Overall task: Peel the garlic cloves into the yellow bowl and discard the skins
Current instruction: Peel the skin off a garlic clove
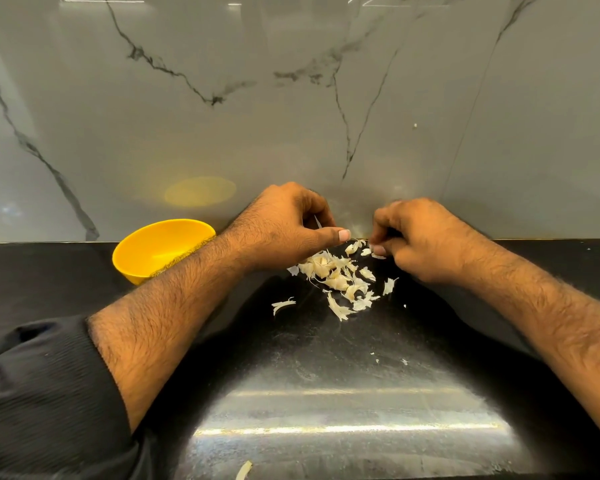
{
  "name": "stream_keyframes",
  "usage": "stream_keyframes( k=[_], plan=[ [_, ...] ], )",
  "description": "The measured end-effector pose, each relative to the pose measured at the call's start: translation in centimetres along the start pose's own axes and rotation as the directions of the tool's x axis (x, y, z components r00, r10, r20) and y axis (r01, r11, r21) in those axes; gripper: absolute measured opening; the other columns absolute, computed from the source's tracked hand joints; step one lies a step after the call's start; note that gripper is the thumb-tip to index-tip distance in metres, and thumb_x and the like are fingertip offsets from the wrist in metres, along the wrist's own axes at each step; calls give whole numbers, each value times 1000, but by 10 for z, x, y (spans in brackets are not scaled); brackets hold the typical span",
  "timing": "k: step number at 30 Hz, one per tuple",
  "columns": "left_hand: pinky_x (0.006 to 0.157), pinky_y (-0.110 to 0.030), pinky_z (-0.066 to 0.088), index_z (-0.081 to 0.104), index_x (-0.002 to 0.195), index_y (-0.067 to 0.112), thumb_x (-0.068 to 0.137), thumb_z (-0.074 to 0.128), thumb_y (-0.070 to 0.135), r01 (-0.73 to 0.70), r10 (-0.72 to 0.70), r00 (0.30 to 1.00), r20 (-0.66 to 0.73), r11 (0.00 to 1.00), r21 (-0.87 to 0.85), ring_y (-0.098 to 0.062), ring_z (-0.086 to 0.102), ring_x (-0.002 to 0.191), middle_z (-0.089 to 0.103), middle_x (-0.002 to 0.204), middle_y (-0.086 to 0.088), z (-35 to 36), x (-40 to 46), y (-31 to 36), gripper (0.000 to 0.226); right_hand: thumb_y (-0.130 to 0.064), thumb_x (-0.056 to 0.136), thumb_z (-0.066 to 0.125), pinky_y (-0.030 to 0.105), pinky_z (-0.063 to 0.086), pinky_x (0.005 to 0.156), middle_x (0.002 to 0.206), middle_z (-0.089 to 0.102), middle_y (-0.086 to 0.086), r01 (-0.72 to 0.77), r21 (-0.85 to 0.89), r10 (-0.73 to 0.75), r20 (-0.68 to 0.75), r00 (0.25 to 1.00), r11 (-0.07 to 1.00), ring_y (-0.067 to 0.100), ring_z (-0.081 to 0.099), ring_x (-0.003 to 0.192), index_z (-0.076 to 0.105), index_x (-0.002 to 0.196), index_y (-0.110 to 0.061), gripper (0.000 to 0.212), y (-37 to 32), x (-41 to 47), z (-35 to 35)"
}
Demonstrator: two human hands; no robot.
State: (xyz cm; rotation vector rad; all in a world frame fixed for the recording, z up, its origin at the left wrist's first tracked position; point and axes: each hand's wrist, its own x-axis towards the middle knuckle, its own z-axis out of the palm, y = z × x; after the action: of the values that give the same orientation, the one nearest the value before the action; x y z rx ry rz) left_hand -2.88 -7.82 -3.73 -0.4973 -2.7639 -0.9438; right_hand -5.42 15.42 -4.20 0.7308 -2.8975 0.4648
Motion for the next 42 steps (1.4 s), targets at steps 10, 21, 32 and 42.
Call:
stream_keyframes(
  k=[10, 21, 32, 42],
  plan=[
    [66, -38, 68, 78, 97, 23, 92, 78, 52, 19, -19, 1000, 7, 1000, -13, -6, 74, 63, 77, 79, 4, 0, 0, 1, 29, -10, 89, 69, 36, 58, 78, 84, 69, -12, 11, -186, 26, 194, 981, 982, 12, 66, 84, 63, 79, -28, 22, -12, 3, 4],
    [69, -37, 68, 77, 99, 23, 93, 77, 52, 7, -8, 1000, 15, 1000, 6, -7, 75, 67, 77, 82, 4, -1, 0, 0, 30, 7, 81, 69, 34, 59, 71, 81, 71, -1, 228, 38, -206, -308, 929, 973, 18, 70, 81, 67, 76, -17, 24, -14, -3, -16],
    [68, -35, 68, 77, 99, 21, 95, 79, 35, 9, -9, 1000, -1, 993, -119, -9, 75, 65, 78, 82, 5, -2, -1, 2, 15, -7, 81, 79, 27, 59, 68, 83, 76, 11, 19, 809, 30, -45, 999, 587, 18, 70, 72, 75, 98, -4, 18, 12, 0, -2],
    [74, -41, 67, 78, 102, 12, 96, 79, 21, -55, 57, 998, -3, 946, -318, -21, 76, 68, 79, 88, -2, -3, -4, 4, 11, -2, 76, 77, 37, 65, 70, 95, 75, 28, -49, 926, 12, 48, 999, 373, 35, 72, 81, 66, 114, 4, 40, 6, -1, -3]
  ],
)
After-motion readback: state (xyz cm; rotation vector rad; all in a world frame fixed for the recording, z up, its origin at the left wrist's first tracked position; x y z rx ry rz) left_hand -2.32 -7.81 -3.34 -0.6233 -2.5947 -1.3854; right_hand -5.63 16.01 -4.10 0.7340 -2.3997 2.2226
